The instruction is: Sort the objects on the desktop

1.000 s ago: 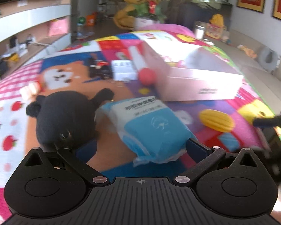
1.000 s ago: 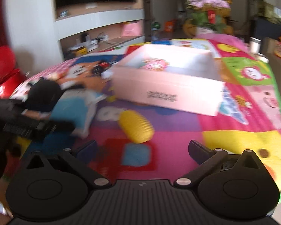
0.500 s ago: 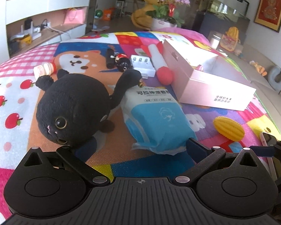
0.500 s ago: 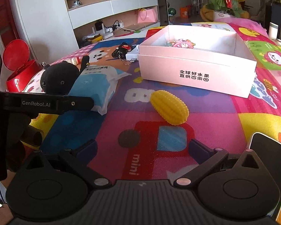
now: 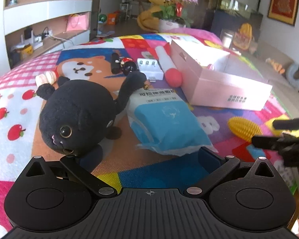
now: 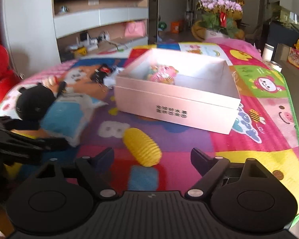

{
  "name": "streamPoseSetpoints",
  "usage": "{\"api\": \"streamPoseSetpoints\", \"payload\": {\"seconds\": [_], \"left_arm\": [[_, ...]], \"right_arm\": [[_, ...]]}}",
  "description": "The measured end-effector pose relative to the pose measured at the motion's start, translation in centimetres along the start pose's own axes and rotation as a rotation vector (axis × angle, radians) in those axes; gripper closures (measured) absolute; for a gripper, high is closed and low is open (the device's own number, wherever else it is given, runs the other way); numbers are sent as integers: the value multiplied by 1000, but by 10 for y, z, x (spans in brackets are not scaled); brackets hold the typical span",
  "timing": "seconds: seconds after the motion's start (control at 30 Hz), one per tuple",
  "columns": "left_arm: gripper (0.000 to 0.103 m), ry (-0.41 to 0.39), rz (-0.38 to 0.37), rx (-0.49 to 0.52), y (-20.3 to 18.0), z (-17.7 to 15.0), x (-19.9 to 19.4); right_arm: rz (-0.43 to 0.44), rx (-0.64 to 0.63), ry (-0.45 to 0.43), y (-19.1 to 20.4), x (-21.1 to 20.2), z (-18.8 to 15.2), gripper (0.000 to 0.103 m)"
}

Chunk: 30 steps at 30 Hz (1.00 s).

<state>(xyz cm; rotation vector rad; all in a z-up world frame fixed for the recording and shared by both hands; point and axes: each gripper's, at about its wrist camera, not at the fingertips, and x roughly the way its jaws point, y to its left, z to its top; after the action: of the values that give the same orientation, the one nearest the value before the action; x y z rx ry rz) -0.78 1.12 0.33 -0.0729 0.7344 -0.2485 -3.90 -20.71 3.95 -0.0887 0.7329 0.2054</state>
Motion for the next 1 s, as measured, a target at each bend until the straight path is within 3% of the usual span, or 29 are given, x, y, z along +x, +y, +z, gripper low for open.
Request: {"api": "streamPoseSetpoints", "payload": {"seconds": [0.1, 0.2, 0.23, 0.37, 0.5, 0.6, 0.7, 0.77, 0.83, 1.0], "left_arm": [[0, 1, -11, -26, 3, 1, -3], [0, 5, -32, -49, 5, 1, -8], [0, 5, -33, -51, 5, 1, -9], [0, -9, -22, -54, 7, 4, -11], [0, -41, 36, -57, 17, 15, -14], [0, -71, 78, -70, 27, 24, -21], [0, -72, 24, -85, 27, 29, -26], [0, -68, -32, -60, 16, 32, -25], [0, -66, -42, -4, -2, 35, -18], [2, -39, 42, 96, -31, 39, 13]], "right_arm": [[-89, -64, 16, 1, 11, 0, 20], [-270, -123, -52, 2, 14, 0, 20], [-269, -113, -62, 0, 11, 0, 20], [-95, -18, -57, -8, 4, 5, 20], [-96, -100, -77, 5, 14, 12, 20], [-49, -101, -61, 7, 21, 23, 20], [2, -100, -64, 13, 20, 26, 20], [9, -106, -76, 15, 17, 24, 17], [-1, -103, -77, 15, 14, 20, 17], [-53, -59, -79, 0, 2, 12, 15]]}}
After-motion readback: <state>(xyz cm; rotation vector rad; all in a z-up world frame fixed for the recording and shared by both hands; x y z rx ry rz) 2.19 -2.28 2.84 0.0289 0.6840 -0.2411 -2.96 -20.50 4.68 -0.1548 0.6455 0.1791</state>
